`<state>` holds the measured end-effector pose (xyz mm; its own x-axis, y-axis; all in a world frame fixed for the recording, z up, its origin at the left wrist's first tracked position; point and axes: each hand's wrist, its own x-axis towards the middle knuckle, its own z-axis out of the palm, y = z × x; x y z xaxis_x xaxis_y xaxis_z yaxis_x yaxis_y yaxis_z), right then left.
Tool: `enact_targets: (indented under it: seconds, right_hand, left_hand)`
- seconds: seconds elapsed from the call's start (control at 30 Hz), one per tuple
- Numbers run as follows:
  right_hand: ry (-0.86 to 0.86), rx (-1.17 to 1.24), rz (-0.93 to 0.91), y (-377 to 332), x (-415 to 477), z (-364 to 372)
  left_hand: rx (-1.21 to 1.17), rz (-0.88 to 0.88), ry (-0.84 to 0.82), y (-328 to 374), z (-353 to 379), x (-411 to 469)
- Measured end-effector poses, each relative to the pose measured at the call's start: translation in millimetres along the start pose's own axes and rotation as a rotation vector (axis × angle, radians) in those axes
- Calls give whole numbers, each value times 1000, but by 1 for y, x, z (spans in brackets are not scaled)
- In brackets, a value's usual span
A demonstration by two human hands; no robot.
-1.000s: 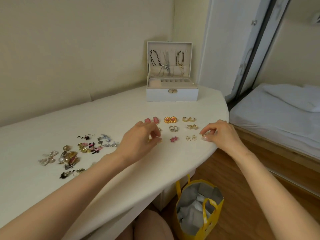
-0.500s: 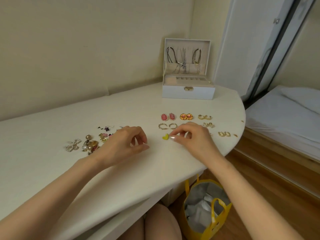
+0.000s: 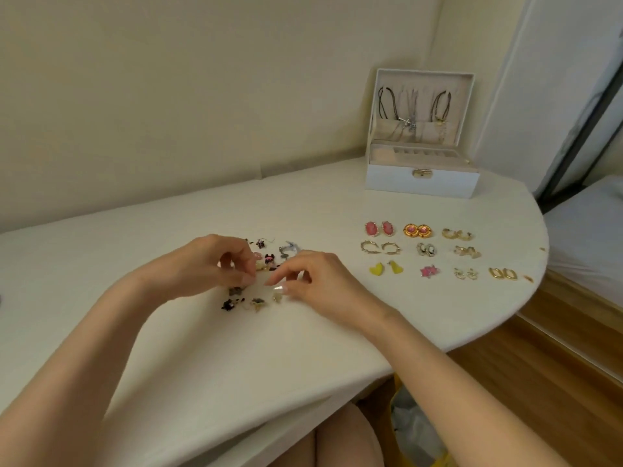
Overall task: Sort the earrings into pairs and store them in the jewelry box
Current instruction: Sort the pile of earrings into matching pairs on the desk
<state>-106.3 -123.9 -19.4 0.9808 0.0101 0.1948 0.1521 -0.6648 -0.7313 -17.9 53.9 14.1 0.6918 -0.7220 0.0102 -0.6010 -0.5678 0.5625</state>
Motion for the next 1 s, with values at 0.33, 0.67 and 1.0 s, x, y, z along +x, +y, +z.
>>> enact_targets:
  seconds: [0.33, 0.67, 1.0]
  right_hand:
    - [-5, -34, -13, 11, 2, 8]
    - [142, 294, 11, 14, -2, 8]
    - [157, 281, -47, 12, -5, 10]
  left_hand:
    - [66, -149, 280, -10, -8, 0]
    - [132, -264, 241, -13, -11, -2]
    - [189, -336, 195, -21, -11, -2]
